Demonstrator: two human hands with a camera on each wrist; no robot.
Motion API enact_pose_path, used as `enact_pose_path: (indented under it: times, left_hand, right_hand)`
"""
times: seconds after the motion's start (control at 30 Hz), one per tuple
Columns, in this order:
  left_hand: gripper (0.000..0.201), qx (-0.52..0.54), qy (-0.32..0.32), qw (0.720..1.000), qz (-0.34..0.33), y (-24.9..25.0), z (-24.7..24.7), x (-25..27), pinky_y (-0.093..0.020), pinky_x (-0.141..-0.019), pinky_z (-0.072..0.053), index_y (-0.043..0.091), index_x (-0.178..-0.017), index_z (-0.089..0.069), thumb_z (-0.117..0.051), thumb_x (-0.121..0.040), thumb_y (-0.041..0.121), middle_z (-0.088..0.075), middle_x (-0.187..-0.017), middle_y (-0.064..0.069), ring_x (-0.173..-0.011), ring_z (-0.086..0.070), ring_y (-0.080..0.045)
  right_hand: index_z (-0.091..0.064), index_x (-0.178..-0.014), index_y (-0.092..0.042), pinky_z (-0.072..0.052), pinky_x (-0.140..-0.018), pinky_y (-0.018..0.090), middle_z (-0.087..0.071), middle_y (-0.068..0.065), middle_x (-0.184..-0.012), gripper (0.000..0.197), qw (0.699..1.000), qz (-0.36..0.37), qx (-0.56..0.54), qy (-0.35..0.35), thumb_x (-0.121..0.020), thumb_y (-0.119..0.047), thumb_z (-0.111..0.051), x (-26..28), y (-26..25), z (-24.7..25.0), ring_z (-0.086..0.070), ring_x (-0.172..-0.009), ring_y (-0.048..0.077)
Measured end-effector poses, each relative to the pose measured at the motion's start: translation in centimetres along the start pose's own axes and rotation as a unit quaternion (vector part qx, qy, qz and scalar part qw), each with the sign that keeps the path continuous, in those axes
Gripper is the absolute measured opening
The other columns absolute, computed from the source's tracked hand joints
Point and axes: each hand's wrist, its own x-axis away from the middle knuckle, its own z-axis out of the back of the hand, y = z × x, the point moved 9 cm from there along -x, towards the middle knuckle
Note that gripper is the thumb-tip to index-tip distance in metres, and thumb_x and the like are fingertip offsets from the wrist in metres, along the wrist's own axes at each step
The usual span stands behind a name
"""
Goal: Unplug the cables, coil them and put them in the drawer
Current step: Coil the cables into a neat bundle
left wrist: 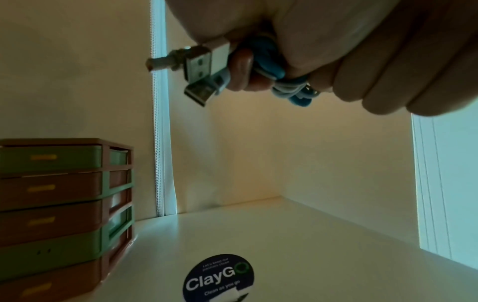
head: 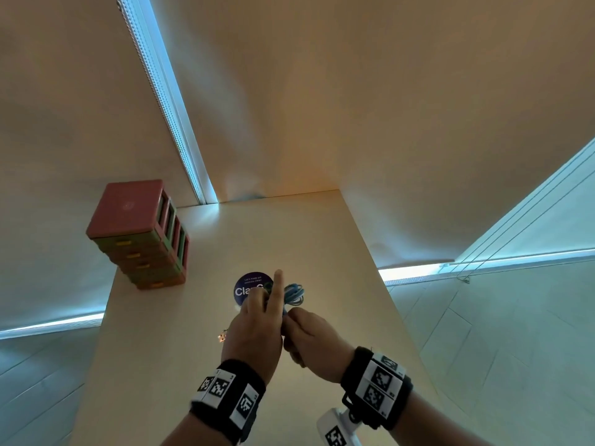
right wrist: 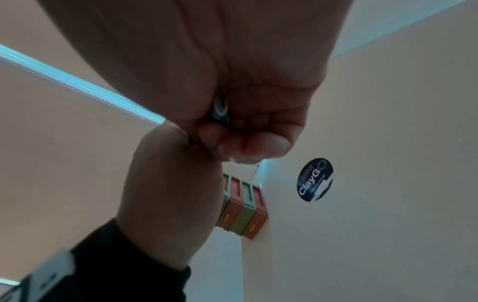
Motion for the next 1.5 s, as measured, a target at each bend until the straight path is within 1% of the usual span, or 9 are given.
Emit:
enact_pose_path:
  times: [0.2,0.37,0.53,0.73,0.9,0.97,1.1,1.3,1.5]
  left_hand:
    - [0.093,-0.07,0.007,0.997,-0.025,-0.6,-1.3,1.1,-0.038,-0.076,-0.064,-0.009,-0.15,-0.029,-0.076,-0.07,-0.001,-0.059,-0.112,-0.019,-0.09,-0.062,-0.027]
    - [0.073,-0.016,0.004,1.0,-0.014,0.4,-2.0,2.1,-0.037,-0.09,-0.058,-0.011,-0.153,-0.028,-0.043,-0.084,0.009,-0.053,-0.121,-0.014,-0.099,-0.053,-0.024]
    - [0.057,0.074,0.035,0.997,0.002,1.3,-1.5,2.1,-0.037,-0.094,-0.053,-0.006,-0.152,-0.037,-0.044,-0.102,0.02,-0.06,-0.124,-0.011,-0.109,-0.053,-0.024]
    - [0.057,0.133,0.023,0.991,0.022,0.4,-1.6,2.4,-0.024,-0.085,-0.053,0.007,-0.153,-0.044,-0.043,-0.103,0.034,-0.064,-0.12,-0.004,-0.106,-0.063,-0.018]
    - [0.067,0.123,0.003,0.992,0.021,0.1,-2.3,3.0,-0.022,-0.08,-0.052,0.014,-0.152,-0.045,-0.07,-0.091,0.006,-0.064,-0.117,-0.003,-0.104,-0.061,-0.019]
    - [0.072,0.12,-0.012,0.992,0.023,-0.2,-2.5,3.0,-0.022,-0.079,-0.051,0.011,-0.149,-0.05,-0.076,-0.084,-0.001,-0.066,-0.117,-0.006,-0.103,-0.063,-0.023]
    - [0.063,0.106,-0.021,0.994,0.021,-0.5,-2.3,2.8,-0.026,-0.07,-0.059,0.013,-0.142,-0.058,-0.076,-0.082,0.002,-0.067,-0.117,-0.004,-0.102,-0.065,-0.023]
    - [0.055,0.159,-0.006,0.986,0.049,-0.8,-3.0,3.7,-0.031,-0.107,-0.052,0.017,-0.157,-0.038,-0.04,-0.104,0.029,-0.05,-0.151,0.003,-0.137,-0.05,-0.01]
    - [0.053,0.207,0.015,0.975,0.082,-1.8,-2.6,3.2,-0.02,-0.105,-0.05,0.011,-0.15,-0.051,-0.056,-0.097,0.003,-0.058,-0.139,0.0,-0.124,-0.058,-0.005]
  right_hand:
    - [-0.057,-0.078,-0.015,-0.045,-0.06,0.034,-0.06,0.001,-0.067,0.032,0.998,-0.035,-0.036,0.049,-0.107,-0.022,-0.045,-0.5,1.5,-0.9,-0.053,-0.056,0.016]
    - [-0.057,-0.063,-0.021,-0.042,-0.06,0.036,-0.058,-0.004,-0.061,0.04,0.987,-0.047,-0.007,0.156,-0.102,-0.023,-0.05,-2.1,2.4,1.2,-0.05,-0.058,0.017]
    - [-0.061,-0.058,-0.022,-0.039,-0.054,0.03,-0.054,-0.006,-0.054,0.046,0.981,-0.056,-0.025,0.184,-0.103,-0.019,-0.054,-2.7,2.7,2.4,-0.045,-0.049,0.011]
    - [-0.066,-0.068,-0.009,-0.039,-0.054,0.031,-0.053,0.004,-0.056,0.038,0.974,-0.114,-0.123,0.151,-0.102,-0.021,-0.053,-2.6,3.9,1.4,-0.045,-0.053,0.019]
    - [-0.073,-0.089,0.005,-0.057,-0.072,0.046,-0.067,0.013,-0.077,0.032,0.953,-0.149,-0.245,0.099,-0.099,-0.017,-0.053,-2.3,4.9,-0.8,-0.061,-0.07,0.024]
    - [-0.077,-0.102,0.0,-0.06,-0.086,0.05,-0.074,0.011,-0.086,0.03,0.943,-0.148,-0.289,0.071,-0.098,-0.016,-0.052,-1.8,4.6,-1.5,-0.068,-0.082,0.025]
    - [-0.079,-0.109,-0.011,-0.059,-0.083,0.037,-0.08,0.005,-0.095,0.039,0.934,-0.133,-0.331,0.029,-0.103,-0.04,-0.052,-1.4,3.4,-2.1,-0.073,-0.091,0.02]
    - [-0.079,-0.108,-0.01,-0.062,-0.086,0.041,-0.081,0.004,-0.093,0.046,0.946,-0.127,-0.294,0.058,-0.109,-0.043,-0.047,-2.7,3.4,-1.3,-0.075,-0.088,0.02]
    - [-0.077,-0.104,-0.005,-0.061,-0.076,0.035,-0.075,0.009,-0.089,0.037,0.955,-0.103,-0.272,0.051,-0.107,-0.029,-0.05,-3.2,3.1,-1.0,-0.07,-0.081,0.022]
